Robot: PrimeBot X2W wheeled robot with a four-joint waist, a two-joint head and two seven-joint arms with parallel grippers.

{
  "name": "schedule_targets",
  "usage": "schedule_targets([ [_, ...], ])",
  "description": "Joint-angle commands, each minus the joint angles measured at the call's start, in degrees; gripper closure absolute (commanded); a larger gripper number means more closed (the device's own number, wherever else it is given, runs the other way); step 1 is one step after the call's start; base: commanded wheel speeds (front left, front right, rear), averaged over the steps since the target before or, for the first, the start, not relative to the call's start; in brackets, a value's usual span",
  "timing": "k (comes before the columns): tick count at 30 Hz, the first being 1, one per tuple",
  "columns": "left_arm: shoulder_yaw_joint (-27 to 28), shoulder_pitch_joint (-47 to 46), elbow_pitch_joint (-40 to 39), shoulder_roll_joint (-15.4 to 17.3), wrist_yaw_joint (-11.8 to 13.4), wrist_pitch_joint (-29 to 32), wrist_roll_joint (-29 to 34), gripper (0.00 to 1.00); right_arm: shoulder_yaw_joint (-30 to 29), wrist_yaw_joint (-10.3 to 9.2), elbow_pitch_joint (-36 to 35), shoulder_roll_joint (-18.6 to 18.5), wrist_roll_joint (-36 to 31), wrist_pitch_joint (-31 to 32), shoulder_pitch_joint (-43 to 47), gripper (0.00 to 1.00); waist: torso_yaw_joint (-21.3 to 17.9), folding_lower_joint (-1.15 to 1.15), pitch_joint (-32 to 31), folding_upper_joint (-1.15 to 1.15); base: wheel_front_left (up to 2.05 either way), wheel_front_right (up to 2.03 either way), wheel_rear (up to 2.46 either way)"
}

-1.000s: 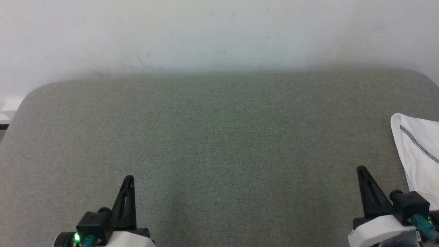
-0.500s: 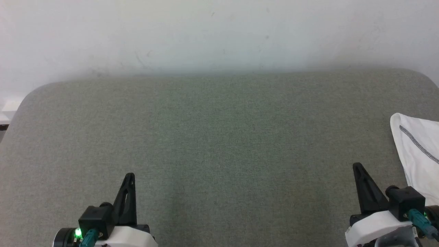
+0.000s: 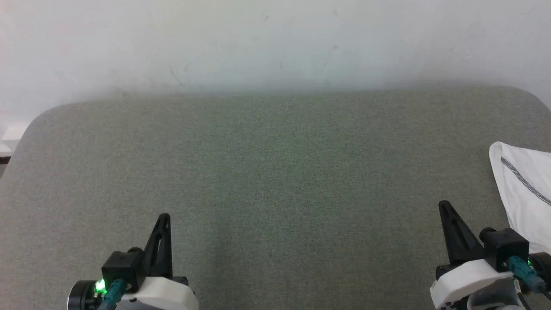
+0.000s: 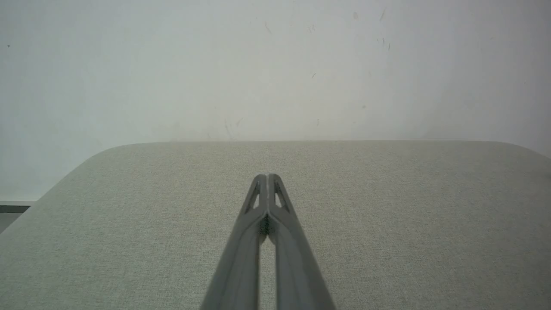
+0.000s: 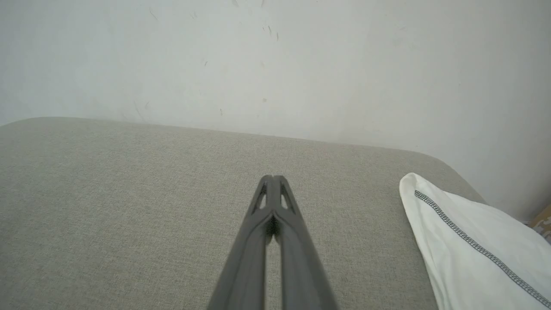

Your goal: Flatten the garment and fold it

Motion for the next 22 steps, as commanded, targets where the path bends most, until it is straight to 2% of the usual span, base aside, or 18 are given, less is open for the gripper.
schedule_targets([
  [1, 0.4, -1.6, 0.3, -0.2, -0.5, 0.3, 1.1, 1.00, 0.4, -0.08, -0.3, 0.1, -0.3, 0.3, -1.0, 1.00, 0.0, 0.00, 0.0, 0.00, 0.00, 0.00, 0.00],
  [22, 1.1, -3.8, 1.6, -0.7, -1.2, 2.8, 2.8, 1.00, 1.6, -0.10, -0.8, 0.1, -0.4, 2.6, -2.3, 1.00, -0.1, 0.00, -0.1, 0.00, 0.00, 0.00, 0.00],
])
